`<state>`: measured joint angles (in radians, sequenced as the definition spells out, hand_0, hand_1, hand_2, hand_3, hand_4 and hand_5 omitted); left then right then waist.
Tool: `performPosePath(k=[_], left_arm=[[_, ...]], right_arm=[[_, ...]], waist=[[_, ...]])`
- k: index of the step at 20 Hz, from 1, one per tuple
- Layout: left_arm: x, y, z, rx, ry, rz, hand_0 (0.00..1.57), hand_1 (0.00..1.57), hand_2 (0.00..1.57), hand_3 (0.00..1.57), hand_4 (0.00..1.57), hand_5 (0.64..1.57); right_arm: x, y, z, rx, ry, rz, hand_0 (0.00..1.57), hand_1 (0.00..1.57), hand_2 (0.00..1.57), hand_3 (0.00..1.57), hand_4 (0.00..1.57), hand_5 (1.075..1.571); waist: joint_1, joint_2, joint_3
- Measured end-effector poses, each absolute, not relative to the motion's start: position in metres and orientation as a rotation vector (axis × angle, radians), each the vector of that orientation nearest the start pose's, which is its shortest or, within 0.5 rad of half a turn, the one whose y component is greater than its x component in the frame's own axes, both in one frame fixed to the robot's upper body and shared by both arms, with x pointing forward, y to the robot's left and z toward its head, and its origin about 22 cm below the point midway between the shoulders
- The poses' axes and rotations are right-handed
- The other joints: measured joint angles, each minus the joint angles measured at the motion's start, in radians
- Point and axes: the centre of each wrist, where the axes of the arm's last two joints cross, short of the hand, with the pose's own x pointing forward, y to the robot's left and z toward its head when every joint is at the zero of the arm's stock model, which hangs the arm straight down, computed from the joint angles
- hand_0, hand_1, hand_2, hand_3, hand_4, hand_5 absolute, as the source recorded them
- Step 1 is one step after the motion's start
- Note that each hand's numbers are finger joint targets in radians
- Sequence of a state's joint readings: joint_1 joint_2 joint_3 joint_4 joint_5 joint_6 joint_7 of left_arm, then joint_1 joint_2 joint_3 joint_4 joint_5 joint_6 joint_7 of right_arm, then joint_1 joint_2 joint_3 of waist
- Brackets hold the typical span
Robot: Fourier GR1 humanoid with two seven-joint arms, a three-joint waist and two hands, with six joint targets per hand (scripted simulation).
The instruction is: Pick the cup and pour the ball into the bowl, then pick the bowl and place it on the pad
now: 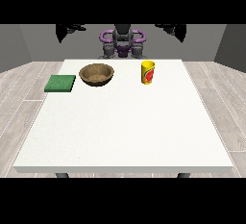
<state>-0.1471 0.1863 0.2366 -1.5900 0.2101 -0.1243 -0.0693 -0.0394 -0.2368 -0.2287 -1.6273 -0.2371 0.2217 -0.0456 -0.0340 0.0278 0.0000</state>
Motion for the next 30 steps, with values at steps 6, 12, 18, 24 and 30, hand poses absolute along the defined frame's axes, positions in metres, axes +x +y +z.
performPosePath(k=[6, 12, 18, 24, 30], left_arm=[[0.277, 0.292, 0.018, 0.036, -1.889, 0.071, 0.0, 0.0, 0.0, 0.0, 0.0, 1.518], [0.288, 0.272, -0.025, 0.08, -1.928, 0.091, 0.0, 0.0, 0.0, 0.0, 0.0, 1.528], [0.304, 0.26, -0.048, 0.125, -1.967, 0.105, 0.0, 0.0, 0.0, 0.0, 0.0, 1.518], [0.316, 0.258, -0.068, 0.138, -1.956, 0.09, 0.0, 0.0, 0.0, 0.0, 0.0, 1.521], [0.321, 0.252, -0.084, 0.161, -1.953, 0.097, 0.0, 0.0, 0.0, 0.0, 0.0, 1.527]], right_arm=[[0.25, -0.324, 0.041, 0.028, -1.801, 0.055, 0.0, 0.0, 0.0, 0.0, 0.0, 1.571], [0.259, -0.317, 0.048, 0.043, -1.865, 0.089, 0.0, 0.0, 0.0, 0.0, 0.0, 1.57], [0.268, -0.335, 0.051, 0.068, -1.902, 0.092, 0.0, 0.0, 0.0, 0.0, 0.0, 1.57], [0.27, -0.336, 0.039, 0.069, -1.9, 0.091, 0.0, 0.0, 0.0, 0.0, 0.0, 1.571], [0.273, -0.332, 0.034, 0.085, -1.898, 0.094, 0.0, 0.0, 0.0, 0.0, 0.0, 1.571]], waist=[[-0.027, 0.07, -0.0001], [-0.066, 0.142, -0.0005], [-0.091, 0.202, -0.0005], [-0.09, 0.21, -0.0004], [-0.097, 0.216, -0.0005]])
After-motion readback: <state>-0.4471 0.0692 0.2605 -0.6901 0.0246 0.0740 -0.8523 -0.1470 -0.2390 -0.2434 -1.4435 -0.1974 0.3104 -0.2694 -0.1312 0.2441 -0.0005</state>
